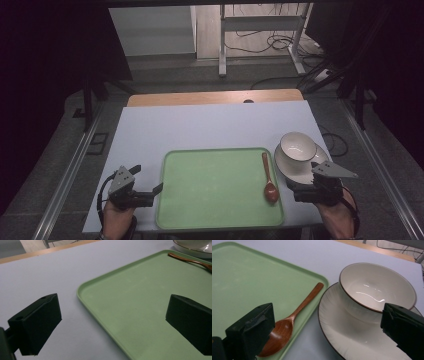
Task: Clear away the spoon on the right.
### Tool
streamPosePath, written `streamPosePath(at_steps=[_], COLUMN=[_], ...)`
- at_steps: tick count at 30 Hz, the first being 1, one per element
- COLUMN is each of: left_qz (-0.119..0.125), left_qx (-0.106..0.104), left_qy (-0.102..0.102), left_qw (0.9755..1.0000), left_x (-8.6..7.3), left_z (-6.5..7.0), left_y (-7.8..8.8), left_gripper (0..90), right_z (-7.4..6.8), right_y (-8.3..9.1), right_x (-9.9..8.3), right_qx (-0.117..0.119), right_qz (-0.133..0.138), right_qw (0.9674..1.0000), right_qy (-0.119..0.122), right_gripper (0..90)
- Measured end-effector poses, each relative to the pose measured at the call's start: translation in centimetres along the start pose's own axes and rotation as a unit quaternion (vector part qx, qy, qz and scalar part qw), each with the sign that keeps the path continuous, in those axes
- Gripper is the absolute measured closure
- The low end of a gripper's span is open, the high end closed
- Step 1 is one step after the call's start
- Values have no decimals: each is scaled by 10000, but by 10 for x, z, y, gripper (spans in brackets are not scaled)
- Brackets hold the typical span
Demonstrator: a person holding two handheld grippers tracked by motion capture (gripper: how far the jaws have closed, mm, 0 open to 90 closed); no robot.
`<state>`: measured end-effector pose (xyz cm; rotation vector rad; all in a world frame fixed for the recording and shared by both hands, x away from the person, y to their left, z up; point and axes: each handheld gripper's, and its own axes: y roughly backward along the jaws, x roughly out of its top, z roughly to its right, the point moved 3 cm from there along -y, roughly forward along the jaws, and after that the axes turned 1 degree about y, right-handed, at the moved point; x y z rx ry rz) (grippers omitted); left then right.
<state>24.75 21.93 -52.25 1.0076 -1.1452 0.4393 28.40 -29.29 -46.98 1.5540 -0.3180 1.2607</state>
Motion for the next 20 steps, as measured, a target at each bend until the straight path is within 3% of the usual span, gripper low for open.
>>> streamPosePath(at_steps=[5, 14, 20], left_qz=[-7, -17, -22], left_qx=[18, 49, 75], left_qy=[-19, -19, -34], left_qw=[10000, 10000, 10000], left_x=[0, 0, 0], left_z=[0, -1, -1], left_y=[0, 1, 0], left_gripper=[1, 1, 1], right_z=[4, 14, 17], right_y=[4, 8, 4], right_x=[-10, -32, -37], right_qx=[-168, -348, -343], right_qz=[-30, -195, -296], right_qw=[9998, 9991, 9988], right_qy=[34, -132, -195], right_gripper=[0, 0, 0])
